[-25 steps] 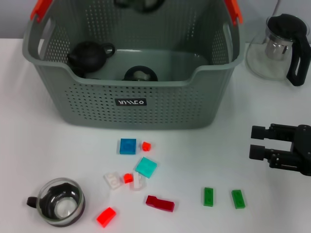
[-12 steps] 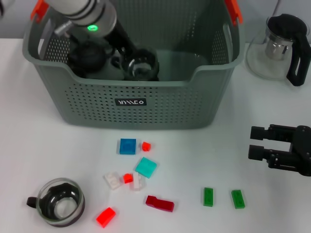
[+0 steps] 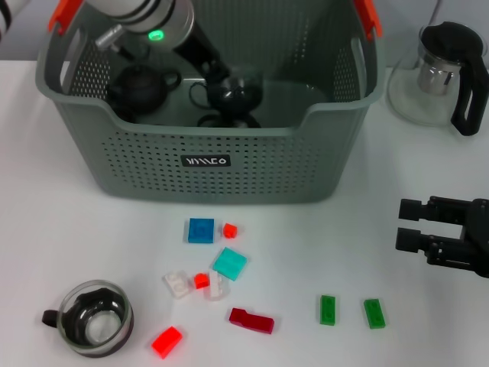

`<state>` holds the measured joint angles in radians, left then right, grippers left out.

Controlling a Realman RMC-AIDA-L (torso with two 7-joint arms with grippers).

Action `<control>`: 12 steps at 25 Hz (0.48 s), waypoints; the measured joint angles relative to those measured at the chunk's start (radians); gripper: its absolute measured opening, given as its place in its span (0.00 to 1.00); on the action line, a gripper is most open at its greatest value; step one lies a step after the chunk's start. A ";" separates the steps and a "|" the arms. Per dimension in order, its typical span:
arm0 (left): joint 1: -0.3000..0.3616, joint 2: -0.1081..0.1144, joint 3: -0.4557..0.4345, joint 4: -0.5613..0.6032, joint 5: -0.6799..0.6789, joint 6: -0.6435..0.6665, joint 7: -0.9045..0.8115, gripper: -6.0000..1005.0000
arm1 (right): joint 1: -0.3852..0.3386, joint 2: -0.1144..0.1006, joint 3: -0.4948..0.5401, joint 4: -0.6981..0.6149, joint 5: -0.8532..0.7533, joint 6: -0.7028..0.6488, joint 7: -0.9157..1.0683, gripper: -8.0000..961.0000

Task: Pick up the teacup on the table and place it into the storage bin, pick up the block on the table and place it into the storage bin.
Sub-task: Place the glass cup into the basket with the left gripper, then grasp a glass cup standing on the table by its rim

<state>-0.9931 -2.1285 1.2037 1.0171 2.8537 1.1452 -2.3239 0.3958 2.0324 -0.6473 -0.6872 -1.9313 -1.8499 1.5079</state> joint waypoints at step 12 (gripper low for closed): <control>0.199 0.062 -0.498 0.179 -0.740 0.401 0.205 0.46 | 0.007 0.002 0.003 0.000 0.002 0.004 0.010 0.70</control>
<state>-0.7938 -2.0660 0.7054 1.1966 2.1135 1.5459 -2.1190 0.4029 2.0340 -0.6447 -0.6873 -1.9290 -1.8463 1.5178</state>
